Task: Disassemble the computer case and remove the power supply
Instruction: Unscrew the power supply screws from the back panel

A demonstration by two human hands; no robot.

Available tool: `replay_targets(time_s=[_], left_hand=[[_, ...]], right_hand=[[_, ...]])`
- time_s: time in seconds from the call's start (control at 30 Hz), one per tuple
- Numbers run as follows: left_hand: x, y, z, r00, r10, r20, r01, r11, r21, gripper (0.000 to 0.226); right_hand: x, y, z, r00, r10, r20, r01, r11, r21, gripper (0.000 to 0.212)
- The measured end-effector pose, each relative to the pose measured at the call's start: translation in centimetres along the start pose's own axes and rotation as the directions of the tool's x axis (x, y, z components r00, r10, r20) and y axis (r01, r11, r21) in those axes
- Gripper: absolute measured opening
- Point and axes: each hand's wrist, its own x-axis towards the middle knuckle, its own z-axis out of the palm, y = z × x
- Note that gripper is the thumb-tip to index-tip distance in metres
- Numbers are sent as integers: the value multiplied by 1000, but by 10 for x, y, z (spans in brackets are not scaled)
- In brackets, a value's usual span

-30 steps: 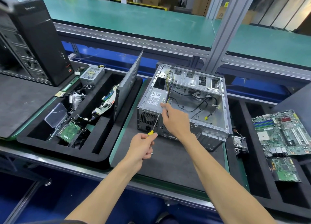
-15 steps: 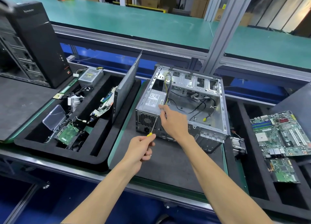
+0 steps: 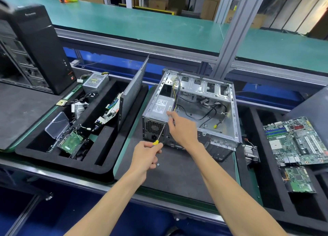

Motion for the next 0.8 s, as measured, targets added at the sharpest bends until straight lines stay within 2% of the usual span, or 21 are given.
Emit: replay_targets(time_s=[0.07,0.13,0.2,0.27,0.4,0.53,0.7,0.8], left_hand=[[0,-1,-2,1000,9,6,-10,999,45,25],[1,-3,-2,999,-25,33,22,995,95,33],[2,-3,0,994,-88,63,84,994,71,42],[3,-1,1,990,-114,85,112,993,25,39],[-1,-2,0,998,-29,56,27,999,32,30],[-2,-2,-2,999,-11,37,9,999,33,25],[0,-2,1,997,8,70,-18,990,139,33],[1,-3,3,997,-34,76,29,997,75,39]], right_hand=[[0,0,0,1000,3,-1,-3,1000,0,38],[1,1,1,1000,4,-4,-4,1000,0,37],[0,1,2,1000,1,0,-1,1000,-3,37],[0,1,1,1000,0,4,0,1000,-1,37],[0,2,1,1000,-4,-1,4,1000,-10,38],[0,2,1,1000,-1,-6,1,1000,-13,37],[1,2,3,1000,1,-13,-1,1000,-20,36],[2,2,3,1000,0,-18,-1,1000,-24,35]])
